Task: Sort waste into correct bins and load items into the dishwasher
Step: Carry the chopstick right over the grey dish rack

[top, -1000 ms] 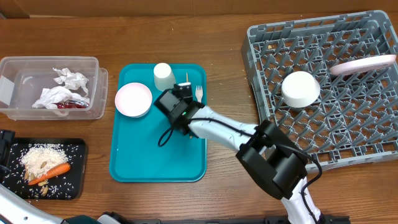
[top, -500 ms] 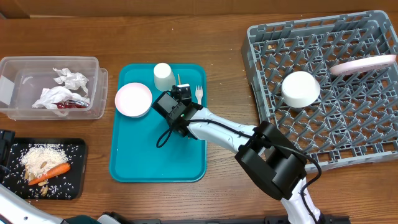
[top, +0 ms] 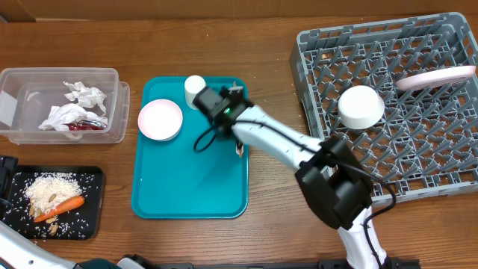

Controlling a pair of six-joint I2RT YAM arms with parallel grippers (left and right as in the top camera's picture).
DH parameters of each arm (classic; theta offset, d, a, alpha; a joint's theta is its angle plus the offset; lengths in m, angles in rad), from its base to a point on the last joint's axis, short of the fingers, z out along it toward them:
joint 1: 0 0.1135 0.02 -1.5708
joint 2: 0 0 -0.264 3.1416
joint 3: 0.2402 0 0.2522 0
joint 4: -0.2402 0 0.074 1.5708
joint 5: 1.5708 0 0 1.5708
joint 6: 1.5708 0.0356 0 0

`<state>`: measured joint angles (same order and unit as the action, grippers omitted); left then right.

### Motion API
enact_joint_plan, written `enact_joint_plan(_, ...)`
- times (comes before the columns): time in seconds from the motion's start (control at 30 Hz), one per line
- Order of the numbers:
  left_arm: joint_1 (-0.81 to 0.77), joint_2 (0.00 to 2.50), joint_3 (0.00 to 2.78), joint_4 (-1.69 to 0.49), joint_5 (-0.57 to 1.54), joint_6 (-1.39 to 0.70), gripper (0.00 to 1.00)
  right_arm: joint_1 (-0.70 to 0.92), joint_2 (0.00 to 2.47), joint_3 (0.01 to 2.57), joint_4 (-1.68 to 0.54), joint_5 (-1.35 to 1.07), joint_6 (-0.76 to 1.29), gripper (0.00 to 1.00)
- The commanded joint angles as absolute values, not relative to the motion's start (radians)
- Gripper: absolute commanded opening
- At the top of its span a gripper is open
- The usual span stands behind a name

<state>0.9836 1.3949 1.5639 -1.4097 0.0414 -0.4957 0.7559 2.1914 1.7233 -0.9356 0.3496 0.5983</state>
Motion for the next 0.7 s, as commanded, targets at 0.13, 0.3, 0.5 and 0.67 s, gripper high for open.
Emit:
enact_joint_plan(0.13, 0.988, 1.386, 1.566, -1.409, 0.045, -0.502, 1.0, 0.623, 1.99, 1.843, -0.972, 0.237, 0.529, 0.04)
enact_joint_plan(0.3, 0.988, 1.386, 1.566, -1.409, 0.045, -0.502, 1.0, 0.496, 1.86, 1.843, -0.986, 0.21, 0.297, 0.04)
enact_joint_plan(0.5, 0.988, 1.386, 1.566, -1.409, 0.045, -0.502, 1.0, 0.262, 1.797, 1.841, -1.048, 0.182, 0.096, 0.04)
enact_joint_plan(0.67, 0.988, 1.386, 1.566, -1.409, 0.045, -0.502, 1.0, 0.099, 1.798, 1.822, -1.033, -0.051, 0.01, 0.04)
